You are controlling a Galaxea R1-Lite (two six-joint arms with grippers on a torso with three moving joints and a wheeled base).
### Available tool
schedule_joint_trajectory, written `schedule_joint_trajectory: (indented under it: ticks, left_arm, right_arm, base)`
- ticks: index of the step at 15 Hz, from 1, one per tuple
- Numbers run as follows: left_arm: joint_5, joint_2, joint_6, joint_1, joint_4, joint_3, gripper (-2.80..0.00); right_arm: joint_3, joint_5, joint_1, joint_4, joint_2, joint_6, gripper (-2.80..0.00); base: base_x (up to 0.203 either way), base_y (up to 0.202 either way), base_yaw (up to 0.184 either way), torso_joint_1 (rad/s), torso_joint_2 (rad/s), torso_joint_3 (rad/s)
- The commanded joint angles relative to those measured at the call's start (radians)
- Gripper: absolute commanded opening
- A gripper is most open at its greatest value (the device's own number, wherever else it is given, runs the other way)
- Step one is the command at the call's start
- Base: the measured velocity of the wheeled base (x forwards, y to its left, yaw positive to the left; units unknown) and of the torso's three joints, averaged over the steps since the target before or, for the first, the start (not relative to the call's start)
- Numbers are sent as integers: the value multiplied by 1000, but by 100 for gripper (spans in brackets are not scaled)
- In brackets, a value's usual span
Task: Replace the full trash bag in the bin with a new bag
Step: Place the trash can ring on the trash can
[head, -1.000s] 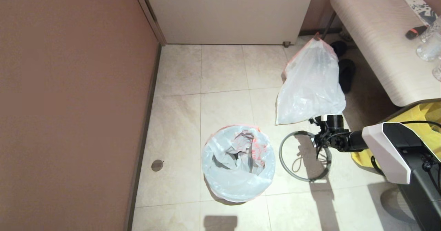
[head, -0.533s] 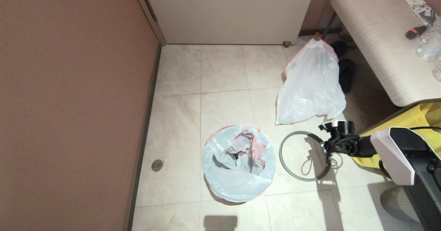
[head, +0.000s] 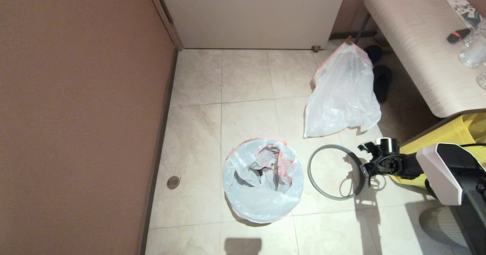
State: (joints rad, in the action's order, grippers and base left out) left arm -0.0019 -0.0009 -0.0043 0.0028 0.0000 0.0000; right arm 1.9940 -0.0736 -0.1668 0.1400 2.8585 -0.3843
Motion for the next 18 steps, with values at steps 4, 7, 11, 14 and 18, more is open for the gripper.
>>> schedule_joint_trajectory:
  ticks: [4,7,11,14,18]
  left_arm:
    - [0,2,-1,0,0,0,-280]
    - [0,1,0,0,0,0,-280]
    - [0,1,0,0,0,0,-280]
    - [0,1,-1,0,0,0,-280]
    - [0,2,0,0,0,0,-280]
  right_arm:
    - [2,34,0,21,43,-22,0]
    - [2,39,-3,37,62,-57,0]
    - [0,40,-14,40,83,-119,0]
    - [0,37,-20,39,102,-162,0]
    - [0,34,-20,35,116,-187,-280]
  base:
    - [0,0,0,0,0,0]
    - [0,0,0,0,0,0]
    - [0,0,0,0,0,0]
    - [0,0,0,0,0,0]
    - [0,0,0,0,0,0]
